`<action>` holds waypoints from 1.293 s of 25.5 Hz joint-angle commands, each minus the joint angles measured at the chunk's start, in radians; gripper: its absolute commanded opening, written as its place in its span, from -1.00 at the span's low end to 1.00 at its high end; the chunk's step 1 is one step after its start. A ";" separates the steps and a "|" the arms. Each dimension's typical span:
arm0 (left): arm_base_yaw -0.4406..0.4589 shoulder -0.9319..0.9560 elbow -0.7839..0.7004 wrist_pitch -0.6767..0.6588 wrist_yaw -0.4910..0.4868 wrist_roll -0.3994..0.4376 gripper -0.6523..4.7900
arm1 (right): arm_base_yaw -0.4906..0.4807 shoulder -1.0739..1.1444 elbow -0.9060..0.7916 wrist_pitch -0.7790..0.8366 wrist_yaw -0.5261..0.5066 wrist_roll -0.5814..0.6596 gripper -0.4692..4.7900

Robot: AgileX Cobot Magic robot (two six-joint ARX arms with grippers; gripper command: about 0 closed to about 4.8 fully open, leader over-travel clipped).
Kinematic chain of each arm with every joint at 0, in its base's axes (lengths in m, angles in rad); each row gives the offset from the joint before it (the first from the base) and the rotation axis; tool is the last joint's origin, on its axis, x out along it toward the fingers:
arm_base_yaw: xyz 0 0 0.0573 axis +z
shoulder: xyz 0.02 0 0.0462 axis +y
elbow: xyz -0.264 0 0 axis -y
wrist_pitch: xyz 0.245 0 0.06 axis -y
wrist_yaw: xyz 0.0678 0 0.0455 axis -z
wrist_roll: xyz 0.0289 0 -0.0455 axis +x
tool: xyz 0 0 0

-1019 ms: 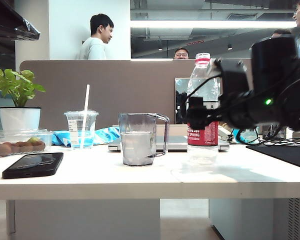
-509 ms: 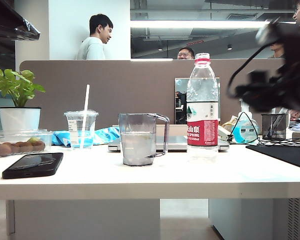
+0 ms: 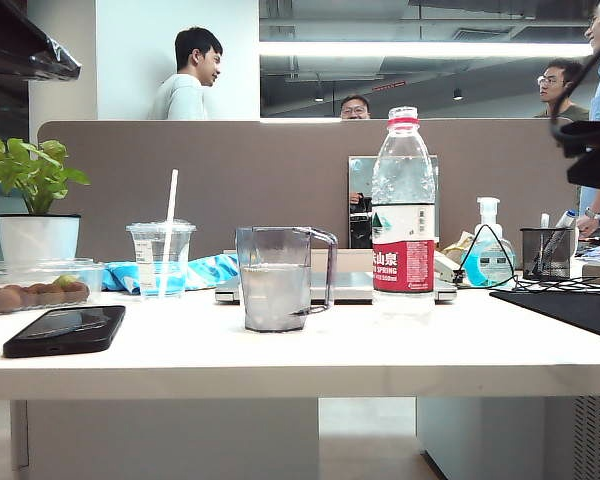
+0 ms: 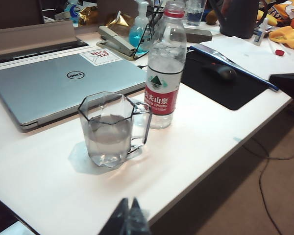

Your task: Pick up the mineral water bottle on the table and pour water into the mug until it's half full.

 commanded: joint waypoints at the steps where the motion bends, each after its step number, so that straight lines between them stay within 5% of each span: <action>1: 0.002 -0.001 0.006 0.013 0.005 0.005 -0.78 | -0.029 -0.066 0.003 -0.111 -0.031 0.003 -0.84; 9: 0.002 -0.001 0.006 0.013 0.006 0.005 -0.78 | -0.238 -0.335 -0.006 -0.399 -0.119 0.005 -0.84; 26: 0.002 -0.002 0.006 0.013 0.006 0.005 -0.78 | -0.245 -0.654 -0.110 -0.560 -0.139 0.014 -0.84; 33: 0.002 -0.002 0.006 0.013 0.006 0.005 -0.78 | -0.245 -0.850 -0.110 -0.766 -0.133 0.014 -0.84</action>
